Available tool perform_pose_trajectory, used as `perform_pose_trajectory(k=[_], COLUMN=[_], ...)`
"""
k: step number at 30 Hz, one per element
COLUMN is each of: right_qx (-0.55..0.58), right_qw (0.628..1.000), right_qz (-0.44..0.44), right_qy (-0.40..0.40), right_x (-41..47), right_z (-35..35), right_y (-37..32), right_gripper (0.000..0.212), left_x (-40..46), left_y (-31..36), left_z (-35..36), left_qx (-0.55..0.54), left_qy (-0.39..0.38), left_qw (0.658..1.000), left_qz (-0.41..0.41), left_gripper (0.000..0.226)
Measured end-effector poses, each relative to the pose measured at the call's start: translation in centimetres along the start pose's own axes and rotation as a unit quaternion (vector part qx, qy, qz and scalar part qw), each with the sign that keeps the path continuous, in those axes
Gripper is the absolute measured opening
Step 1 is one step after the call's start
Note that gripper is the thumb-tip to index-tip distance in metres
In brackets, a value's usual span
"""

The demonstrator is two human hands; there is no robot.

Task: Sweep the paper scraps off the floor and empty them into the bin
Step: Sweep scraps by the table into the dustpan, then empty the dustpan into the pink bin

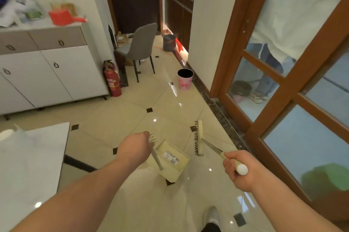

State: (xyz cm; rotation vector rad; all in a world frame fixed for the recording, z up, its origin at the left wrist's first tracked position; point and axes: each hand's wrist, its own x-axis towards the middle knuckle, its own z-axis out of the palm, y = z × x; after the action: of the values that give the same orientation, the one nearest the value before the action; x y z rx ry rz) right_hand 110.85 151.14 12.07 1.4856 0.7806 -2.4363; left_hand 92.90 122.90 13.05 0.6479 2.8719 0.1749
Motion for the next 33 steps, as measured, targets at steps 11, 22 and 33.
perform_pose_trajectory(k=[11,22,33], right_qx=[0.009,-0.028,-0.005], right_qw=[0.998,0.998,1.0], right_qz=[0.006,-0.026,-0.022], right_qy=[-0.054,-0.043,-0.013], right_x=[10.6,21.5,33.9], right_z=[4.8,15.8,27.3], right_y=[-25.9,-45.1,-63.4], right_gripper=[0.018,0.025,0.016], left_x=[23.6,47.2,74.6], left_y=[12.7,16.2,16.0], left_z=[-7.7,-12.8,-17.3], left_qx=[0.081,0.154,0.245], left_qy=[0.018,0.072,0.052], left_qw=[0.996,0.983,0.943], left_qz=[0.011,0.071,0.219], left_gripper=[0.02,0.021,0.033])
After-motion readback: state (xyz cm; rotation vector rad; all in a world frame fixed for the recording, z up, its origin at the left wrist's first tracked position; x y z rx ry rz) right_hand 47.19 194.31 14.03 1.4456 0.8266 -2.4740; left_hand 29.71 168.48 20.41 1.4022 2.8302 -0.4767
